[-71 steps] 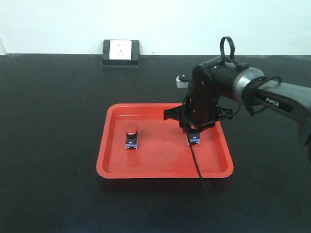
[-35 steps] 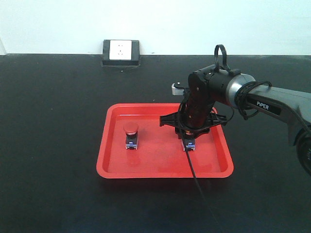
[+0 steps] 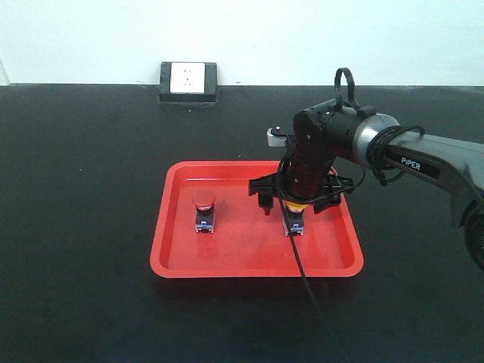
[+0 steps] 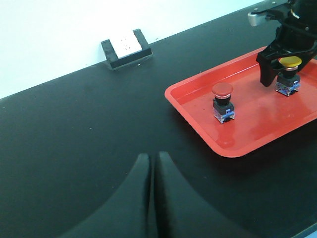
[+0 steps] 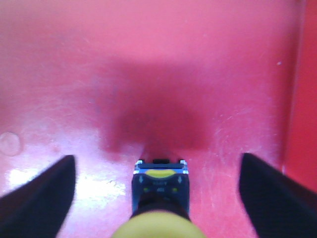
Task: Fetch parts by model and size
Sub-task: 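Lift the right gripper away from the tray and withdraw it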
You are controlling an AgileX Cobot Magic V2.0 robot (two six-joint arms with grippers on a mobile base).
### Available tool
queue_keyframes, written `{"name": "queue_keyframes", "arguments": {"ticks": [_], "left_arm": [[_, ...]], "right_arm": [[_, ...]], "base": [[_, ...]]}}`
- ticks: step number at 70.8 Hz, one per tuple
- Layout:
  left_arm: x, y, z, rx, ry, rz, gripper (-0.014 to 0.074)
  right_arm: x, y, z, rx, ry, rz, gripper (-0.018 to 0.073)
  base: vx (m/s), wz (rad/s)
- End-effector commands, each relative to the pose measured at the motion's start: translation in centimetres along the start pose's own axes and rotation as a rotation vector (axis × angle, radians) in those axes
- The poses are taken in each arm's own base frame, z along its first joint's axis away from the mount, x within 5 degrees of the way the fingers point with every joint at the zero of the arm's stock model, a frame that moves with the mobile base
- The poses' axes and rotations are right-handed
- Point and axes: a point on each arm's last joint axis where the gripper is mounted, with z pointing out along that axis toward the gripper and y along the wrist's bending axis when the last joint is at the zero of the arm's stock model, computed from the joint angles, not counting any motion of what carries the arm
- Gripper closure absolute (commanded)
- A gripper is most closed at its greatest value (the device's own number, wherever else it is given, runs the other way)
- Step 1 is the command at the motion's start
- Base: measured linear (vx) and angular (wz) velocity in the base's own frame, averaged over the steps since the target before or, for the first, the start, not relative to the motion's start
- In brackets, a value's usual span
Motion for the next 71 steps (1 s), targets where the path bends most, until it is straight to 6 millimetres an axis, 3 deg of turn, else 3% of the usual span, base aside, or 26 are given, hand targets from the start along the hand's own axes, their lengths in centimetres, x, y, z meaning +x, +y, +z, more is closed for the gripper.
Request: {"name": "queue_keyframes", "arguments": {"ticks": [1, 31, 47, 71], "left_arm": [[-1.2, 0.0, -0.2, 0.006, -0.067, 0.003, 0.0601], [-1.1, 0.0, -0.2, 0.006, -0.066, 0.003, 0.0601], [-1.1, -0.1, -0.2, 0.016, -0.064, -0.010, 0.0601], [-1.1, -0.1, -0.2, 0.023, -0.063, -0.018, 0.0601]], "right_arm": [[-1.4, -0.2, -4.5, -0.022, -0.139, -0.024, -0.0169], [-0.3, -1.3, -9.9, -0.006, -0.228, -0.111, -0.0083], [3.4, -2.5, -11.6, -0.055, -0.344, -0.126, -0.0022], [10.1, -5.1, -18.1, -0.131, -0.624, -0.180, 0.0063]], "base": [[0.00, 0.00], [0.00, 0.00], [0.00, 0.00], [0.00, 0.00]]}}
